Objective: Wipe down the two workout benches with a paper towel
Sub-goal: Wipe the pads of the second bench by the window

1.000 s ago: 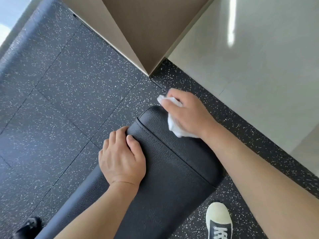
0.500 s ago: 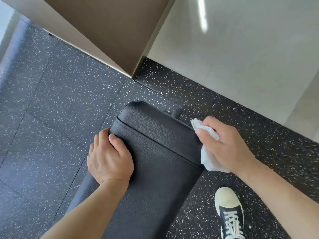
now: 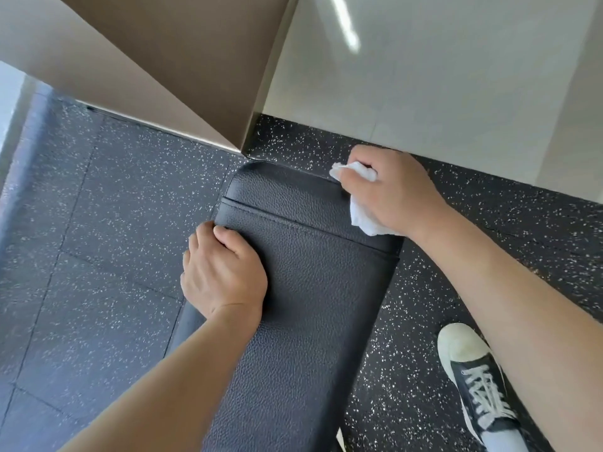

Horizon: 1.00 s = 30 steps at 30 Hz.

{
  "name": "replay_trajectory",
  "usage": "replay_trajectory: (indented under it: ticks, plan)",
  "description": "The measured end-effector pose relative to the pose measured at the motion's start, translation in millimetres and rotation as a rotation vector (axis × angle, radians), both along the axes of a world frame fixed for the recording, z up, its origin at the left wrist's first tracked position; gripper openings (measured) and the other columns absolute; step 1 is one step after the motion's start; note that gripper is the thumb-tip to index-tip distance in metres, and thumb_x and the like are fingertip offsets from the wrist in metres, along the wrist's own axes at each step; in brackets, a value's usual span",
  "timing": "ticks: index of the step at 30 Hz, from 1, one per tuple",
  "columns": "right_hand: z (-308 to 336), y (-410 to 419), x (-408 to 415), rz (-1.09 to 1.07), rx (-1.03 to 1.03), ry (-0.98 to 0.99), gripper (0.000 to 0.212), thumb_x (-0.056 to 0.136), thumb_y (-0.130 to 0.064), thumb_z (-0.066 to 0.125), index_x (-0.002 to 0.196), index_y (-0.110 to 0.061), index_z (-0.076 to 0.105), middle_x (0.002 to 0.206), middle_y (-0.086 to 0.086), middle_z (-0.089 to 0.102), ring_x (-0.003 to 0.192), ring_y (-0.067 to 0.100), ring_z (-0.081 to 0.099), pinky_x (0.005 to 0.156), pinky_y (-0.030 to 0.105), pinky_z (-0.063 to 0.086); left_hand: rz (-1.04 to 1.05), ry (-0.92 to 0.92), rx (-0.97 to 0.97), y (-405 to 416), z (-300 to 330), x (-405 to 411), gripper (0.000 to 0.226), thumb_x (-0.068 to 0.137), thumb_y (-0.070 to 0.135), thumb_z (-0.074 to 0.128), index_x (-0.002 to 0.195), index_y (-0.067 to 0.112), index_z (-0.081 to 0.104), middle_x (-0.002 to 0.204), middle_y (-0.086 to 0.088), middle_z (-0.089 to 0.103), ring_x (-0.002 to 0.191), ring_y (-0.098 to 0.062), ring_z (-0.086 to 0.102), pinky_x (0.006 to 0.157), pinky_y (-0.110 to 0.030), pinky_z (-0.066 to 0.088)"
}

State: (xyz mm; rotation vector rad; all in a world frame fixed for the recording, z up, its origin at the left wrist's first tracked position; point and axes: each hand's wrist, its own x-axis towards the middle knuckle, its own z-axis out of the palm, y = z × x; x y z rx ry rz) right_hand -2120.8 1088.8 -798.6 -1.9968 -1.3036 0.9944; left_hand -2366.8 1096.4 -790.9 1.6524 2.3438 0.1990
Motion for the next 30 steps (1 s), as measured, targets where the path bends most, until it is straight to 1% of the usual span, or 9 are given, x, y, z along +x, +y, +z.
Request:
replay_trajectory:
  ticks: [5,8,10,13,16,19,24,27,30]
  plan:
    - [-6.7,-54.6,-11.8,-0.345,0.149,0.080,0.028,0.098,-0.041,0.057,0.075,-0.026,0.052,0.065,-0.002,0.053,0.061,0.012,0.049,0.058,0.033,0.038,-0.081,0.001,0.015,-1.5,1.9,-1.6,0.058,0.099,0.042,0.015,0.129,0.014,0.057,0.129,-0.011,0.063,0.116,-0.040,0.058,0.093,-0.052,0.043]
    - [-12.8,-63.0,-23.5,-0.579,0.231,0.237,0.038,0.099,-0.044,0.060,0.074,-0.017,0.052,0.064,-0.004,0.052,0.063,0.007,0.048,0.059,0.026,0.039,-0.154,-0.016,0.035,-2.7,3.3,-1.7,0.058,0.099,0.039,0.020,0.140,0.014,0.052,0.137,-0.011,0.060,0.122,-0.039,0.056,0.097,-0.054,0.043]
    - [-14.1,-64.8,-31.0,-0.673,0.234,0.231,0.040,0.099,-0.047,0.060,0.073,-0.018,0.050,0.064,-0.008,0.052,0.065,0.013,0.051,0.063,0.033,0.043,-0.252,-0.043,0.055,-4.3,4.8,-3.8,0.059,0.098,0.037,0.026,0.149,0.013,0.045,0.146,-0.012,0.054,0.131,-0.038,0.051,0.104,-0.056,0.041]
    - [-11.5,-79.2,-47.5,-0.776,0.242,0.166,0.038,0.102,-0.045,0.057,0.076,-0.019,0.047,0.064,-0.011,0.051,0.064,0.014,0.048,0.063,0.038,0.041,-0.648,-0.067,0.100,-14.0,11.8,-8.4,0.062,0.096,0.028,0.040,0.156,0.012,0.041,0.159,-0.016,0.041,0.147,-0.040,0.037,0.120,-0.056,0.031]
    - [-0.6,-110.2,-75.6,-0.821,0.272,0.157,0.034,0.104,-0.039,0.054,0.076,-0.022,0.044,0.065,-0.012,0.046,0.064,0.012,0.044,0.064,0.041,0.041,-1.031,-0.014,0.131,-34.8,16.7,-16.3,0.064,0.093,0.024,0.045,0.157,0.011,0.046,0.164,-0.015,0.040,0.155,-0.038,0.030,0.125,-0.060,0.024]
    - [6.1,-146.4,-114.3,-0.809,0.220,0.130,0.028,0.101,-0.038,0.053,0.077,-0.029,0.041,0.065,-0.011,0.046,0.065,0.016,0.045,0.065,0.045,0.043,-1.063,0.002,0.069,-72.7,15.6,-28.7,0.068,0.096,0.030,0.042,0.163,0.018,0.037,0.171,-0.009,0.030,0.160,-0.033,0.020,0.128,-0.058,0.018]
    - [7.4,-188.7,-164.1,-0.873,0.185,0.163,0.028,0.096,-0.042,0.050,0.080,-0.020,0.044,0.071,-0.003,0.051,0.072,0.025,0.051,0.070,0.051,0.048,-1.076,0.061,0.074,-115.1,6.9,-49.6,0.069,0.098,0.034,0.038,0.165,0.023,0.032,0.174,-0.004,0.024,0.162,-0.030,0.015,0.128,-0.057,0.019]
    - [5.4,-182.6,-154.7,-0.872,0.185,0.201,0.030,0.095,-0.044,0.049,0.076,-0.023,0.040,0.066,-0.007,0.046,0.067,0.021,0.045,0.066,0.049,0.045,-1.054,0.046,0.108,-116.3,5.3,-48.4,0.069,0.096,0.034,0.041,0.164,0.024,0.035,0.173,-0.003,0.028,0.161,-0.029,0.019,0.128,-0.055,0.020]
    - [-2.0,-147.0,-114.0,-0.874,0.228,0.257,0.034,0.103,-0.039,0.051,0.075,-0.024,0.040,0.063,-0.012,0.042,0.064,0.014,0.040,0.063,0.043,0.039,-1.045,0.042,0.161,-114.8,2.3,-47.3,0.070,0.094,0.035,0.043,0.163,0.025,0.036,0.171,-0.002,0.030,0.161,-0.029,0.021,0.129,-0.052,0.019]
